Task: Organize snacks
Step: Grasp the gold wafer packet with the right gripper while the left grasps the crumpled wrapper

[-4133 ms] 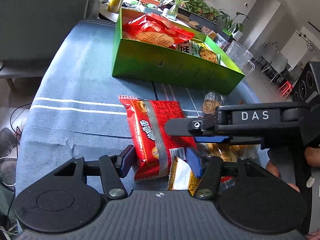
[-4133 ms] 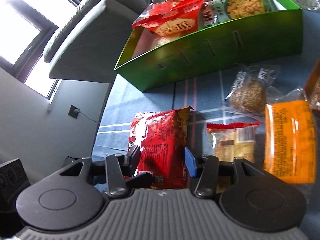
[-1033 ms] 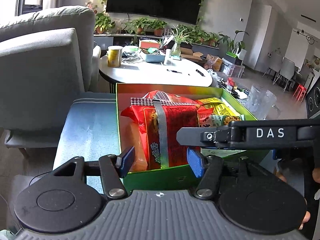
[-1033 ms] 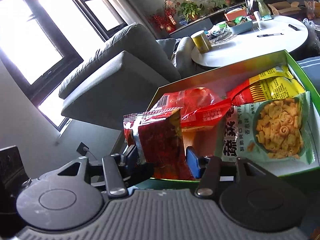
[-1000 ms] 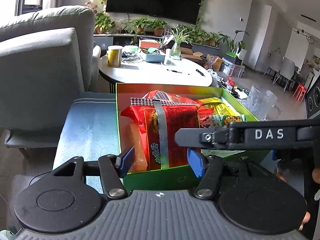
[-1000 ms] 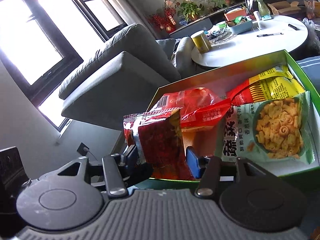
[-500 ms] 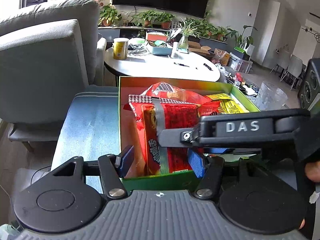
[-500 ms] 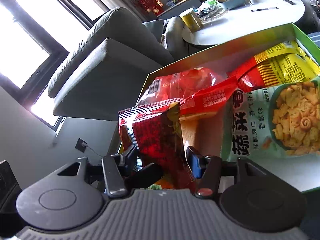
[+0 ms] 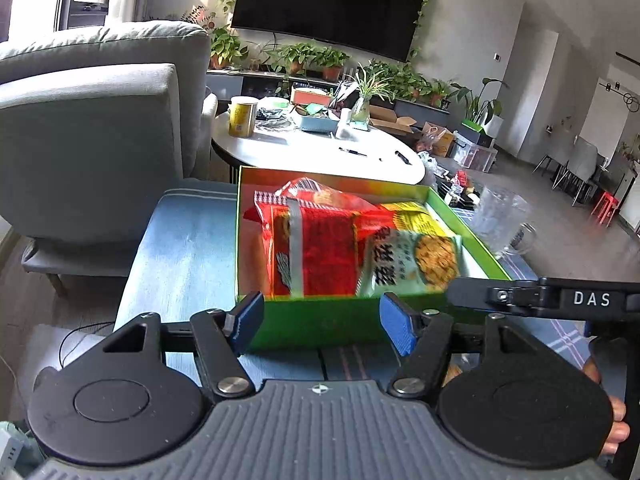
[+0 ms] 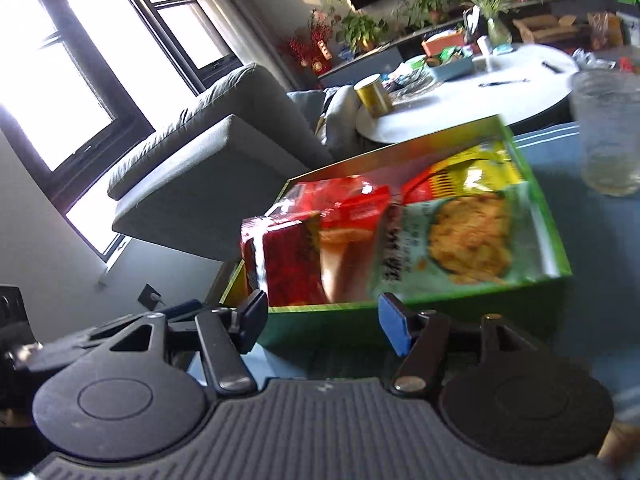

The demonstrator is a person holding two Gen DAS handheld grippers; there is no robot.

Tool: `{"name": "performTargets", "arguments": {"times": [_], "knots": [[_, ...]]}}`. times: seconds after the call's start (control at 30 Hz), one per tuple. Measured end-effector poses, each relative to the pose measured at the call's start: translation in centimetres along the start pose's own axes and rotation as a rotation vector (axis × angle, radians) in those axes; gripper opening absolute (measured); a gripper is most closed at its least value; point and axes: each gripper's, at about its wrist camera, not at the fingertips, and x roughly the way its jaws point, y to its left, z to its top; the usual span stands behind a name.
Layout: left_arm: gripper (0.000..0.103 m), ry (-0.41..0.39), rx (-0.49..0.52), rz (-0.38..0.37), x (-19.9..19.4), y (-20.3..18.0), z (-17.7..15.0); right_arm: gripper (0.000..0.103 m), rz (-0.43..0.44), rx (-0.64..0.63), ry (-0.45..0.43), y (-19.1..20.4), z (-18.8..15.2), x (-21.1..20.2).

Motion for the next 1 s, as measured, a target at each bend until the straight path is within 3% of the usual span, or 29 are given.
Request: {"name": "performTargets", "arguments": {"times": [0.13,0.6,1.0], "knots": [[0.064,0.007,-0.012,0.005,-2.0,-0.5,-1.7,0.059,-0.030,-0.011,-0.030,-0.4,-1.5,-2.3],[0.068,0.104,0.067,0.037,-9.6,-1.3,-10.0,0.059,0.030,-0.040,-0.020,1.5,-6.2,-5.2],[0.068,0.182,0.185,0.043,-10.6,-2.6,-14.9,0.061,0.031,-0.133,0.000,4.2,-9.1,-6.6]]}}
